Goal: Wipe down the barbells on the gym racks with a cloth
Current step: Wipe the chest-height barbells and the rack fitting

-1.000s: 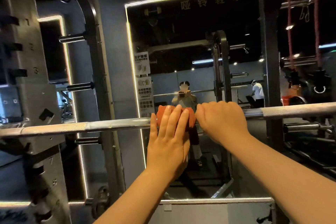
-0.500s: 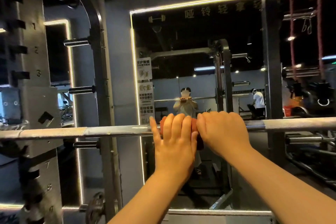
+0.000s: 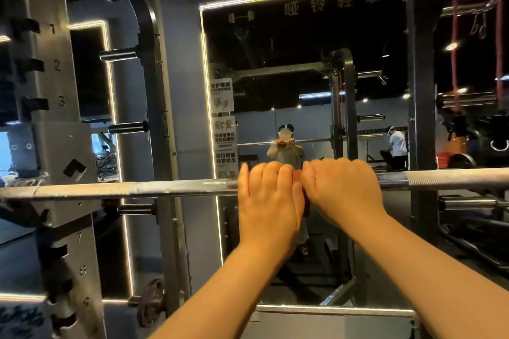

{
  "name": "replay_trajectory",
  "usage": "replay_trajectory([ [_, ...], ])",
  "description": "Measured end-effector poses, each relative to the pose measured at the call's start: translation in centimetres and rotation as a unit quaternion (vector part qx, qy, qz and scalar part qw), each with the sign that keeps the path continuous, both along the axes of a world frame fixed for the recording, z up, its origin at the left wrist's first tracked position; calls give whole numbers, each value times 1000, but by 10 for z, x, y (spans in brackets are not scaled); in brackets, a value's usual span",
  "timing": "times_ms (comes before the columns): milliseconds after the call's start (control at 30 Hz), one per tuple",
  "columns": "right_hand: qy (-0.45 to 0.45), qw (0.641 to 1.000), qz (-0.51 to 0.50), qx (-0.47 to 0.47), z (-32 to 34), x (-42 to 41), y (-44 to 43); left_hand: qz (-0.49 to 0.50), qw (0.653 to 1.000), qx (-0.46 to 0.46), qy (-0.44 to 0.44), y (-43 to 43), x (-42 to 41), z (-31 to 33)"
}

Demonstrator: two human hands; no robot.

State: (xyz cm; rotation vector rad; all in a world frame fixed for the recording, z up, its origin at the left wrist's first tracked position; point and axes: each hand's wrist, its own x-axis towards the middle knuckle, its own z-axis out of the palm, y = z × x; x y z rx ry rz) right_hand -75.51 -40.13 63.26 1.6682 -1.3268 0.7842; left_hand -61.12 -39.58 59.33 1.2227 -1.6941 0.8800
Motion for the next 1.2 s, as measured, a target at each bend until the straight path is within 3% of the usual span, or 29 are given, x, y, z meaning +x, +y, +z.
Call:
replay_trajectory([
  [133,-3,1000,2,5,-2,-2,-2,11,998,-34,-46,-9,6,-40],
  [267,-10,1000,-2,-15,-2,0,-4,35,998,-38,-45,-6,21,-7],
  [367,-26,999,-5,-20,-3,1,-5,90,993,79,-13,6,24,39],
  [433,-28,999,0,-26,-3,0,-4,85,991,107,-7,6,22,47],
  [600,-27,999,9,-15,-2,0,-4,0,999,40,5,3,14,11],
  [700,1,1000,-6,-10,-2,0,0,-22,999,7,-45,2,26,-12],
  [800,3,1000,-3,-14,1,0,3,18,999,-2,-43,5,53,0],
  [1000,43,998,-8,39,3,0,7,118,987,109,30,12,64,36],
  [1100,44,997,-28,56,7,-1,9,85,991,105,0,14,31,29],
  [1200,105,991,-58,60,5,-1,11,-7,998,64,-13,15,10,14],
])
